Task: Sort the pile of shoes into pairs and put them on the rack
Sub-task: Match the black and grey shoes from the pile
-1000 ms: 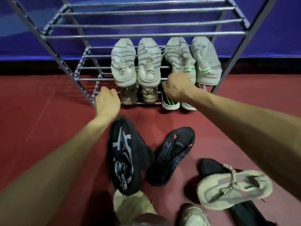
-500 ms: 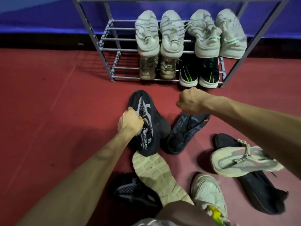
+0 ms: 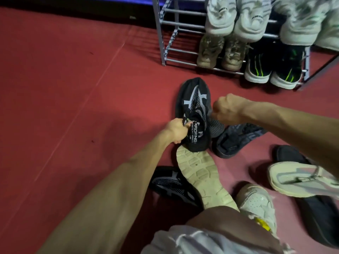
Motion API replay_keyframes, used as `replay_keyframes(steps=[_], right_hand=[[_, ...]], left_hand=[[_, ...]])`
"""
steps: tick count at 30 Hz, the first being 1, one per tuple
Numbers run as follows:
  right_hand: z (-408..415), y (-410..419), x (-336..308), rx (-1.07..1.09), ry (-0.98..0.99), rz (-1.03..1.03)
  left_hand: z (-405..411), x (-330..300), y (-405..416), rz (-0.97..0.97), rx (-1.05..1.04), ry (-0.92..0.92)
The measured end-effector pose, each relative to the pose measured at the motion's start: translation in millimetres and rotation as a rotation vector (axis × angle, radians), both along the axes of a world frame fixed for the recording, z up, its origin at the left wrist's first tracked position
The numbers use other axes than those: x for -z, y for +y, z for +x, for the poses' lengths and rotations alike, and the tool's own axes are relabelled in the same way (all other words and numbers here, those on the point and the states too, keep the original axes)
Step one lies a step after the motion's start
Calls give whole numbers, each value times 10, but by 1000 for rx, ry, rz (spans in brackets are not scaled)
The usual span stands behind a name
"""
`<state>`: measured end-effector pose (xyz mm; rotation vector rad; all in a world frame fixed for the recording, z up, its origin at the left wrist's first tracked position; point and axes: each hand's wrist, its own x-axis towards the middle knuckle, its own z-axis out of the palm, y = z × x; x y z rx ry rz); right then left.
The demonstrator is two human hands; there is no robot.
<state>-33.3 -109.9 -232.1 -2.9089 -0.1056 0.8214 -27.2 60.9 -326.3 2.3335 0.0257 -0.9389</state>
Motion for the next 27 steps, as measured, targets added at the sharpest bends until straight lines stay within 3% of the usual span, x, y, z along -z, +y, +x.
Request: replay_keyframes(steps=[5,8,12,16,22,24,27], right_hand=[[-180,248,149,-131,-8,-50],[-225,373,224,-274,-47,-29],[-201,595,238,-459,-29,-98],[-141,861,404,-554,-112,-36],[-412,1327,880,-640,100,86],[-562,1408,1075,-698,168,18],[-739,1468,1241,-784,66,-154]], left_hand=[[-149,-37,151,108,-67,-280],[-369,-88,426,167,-152,-342],[-690,-90,845,224,-280,-337],[-1023,22,1231,279,-390,-306],[-1498,162,1577,358,-545,-240],[-1603,201,1623,358,-571,-230],[-1661,242,1629,351,-588,-233]])
